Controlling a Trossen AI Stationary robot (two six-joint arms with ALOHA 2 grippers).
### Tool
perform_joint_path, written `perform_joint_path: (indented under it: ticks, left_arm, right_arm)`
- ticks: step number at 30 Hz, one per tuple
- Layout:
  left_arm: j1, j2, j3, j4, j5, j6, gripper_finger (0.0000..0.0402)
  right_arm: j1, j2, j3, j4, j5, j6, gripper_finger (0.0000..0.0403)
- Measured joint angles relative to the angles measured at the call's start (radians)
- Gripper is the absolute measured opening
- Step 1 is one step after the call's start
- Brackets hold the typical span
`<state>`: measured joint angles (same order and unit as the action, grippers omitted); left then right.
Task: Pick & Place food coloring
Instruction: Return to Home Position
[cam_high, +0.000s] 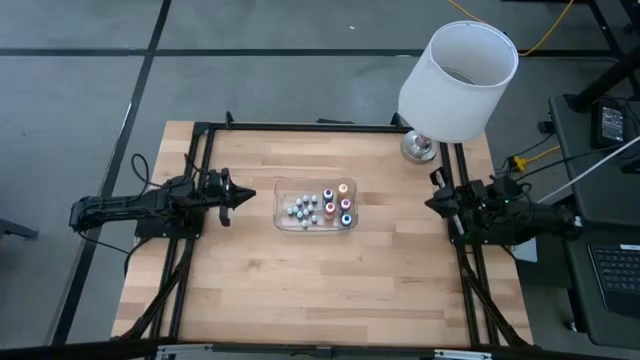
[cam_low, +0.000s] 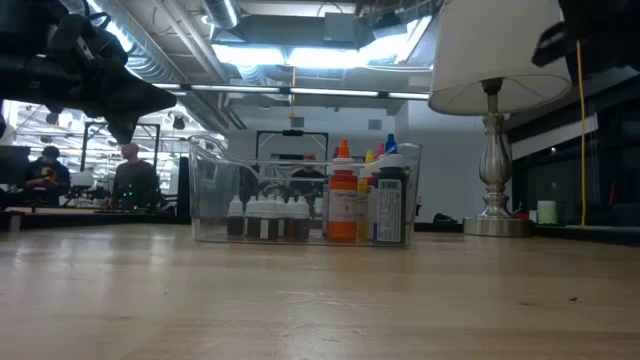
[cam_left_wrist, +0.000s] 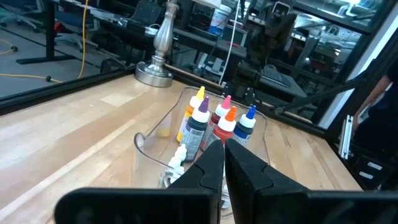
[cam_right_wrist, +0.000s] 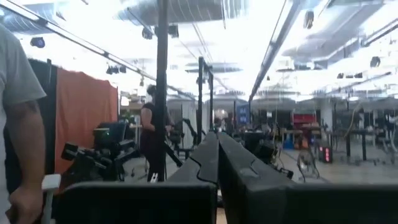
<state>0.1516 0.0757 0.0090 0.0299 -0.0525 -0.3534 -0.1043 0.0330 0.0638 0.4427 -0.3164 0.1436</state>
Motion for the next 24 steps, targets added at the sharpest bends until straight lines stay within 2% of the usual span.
perform_joint_path:
  ticks: [3,8,17,24]
  left_arm:
    - [0.0,0.0,0.0,-0.004,0.001,0.0,0.0012]
    - [0.0,0.0,0.0,-0.003,0.0,0.0,0.0012]
    - [0.0,0.002,0.0,-0.004,0.0,0.0,0.0011]
    - [0.0,0.002,0.0,-0.004,0.0,0.0,0.001]
  right_arm:
    - [0.0,-0.031,-0.056,0.01,-0.014,0.009,0.0005]
    - [0.0,-0.018,-0.057,-0.184,-0.032,-0.03,0.0005]
    - [-0.005,-0.025,-0.057,-0.377,0.008,-0.092,0.0005]
    - [-0.005,-0.003,-0.057,-0.387,0.044,-0.129,0.0004]
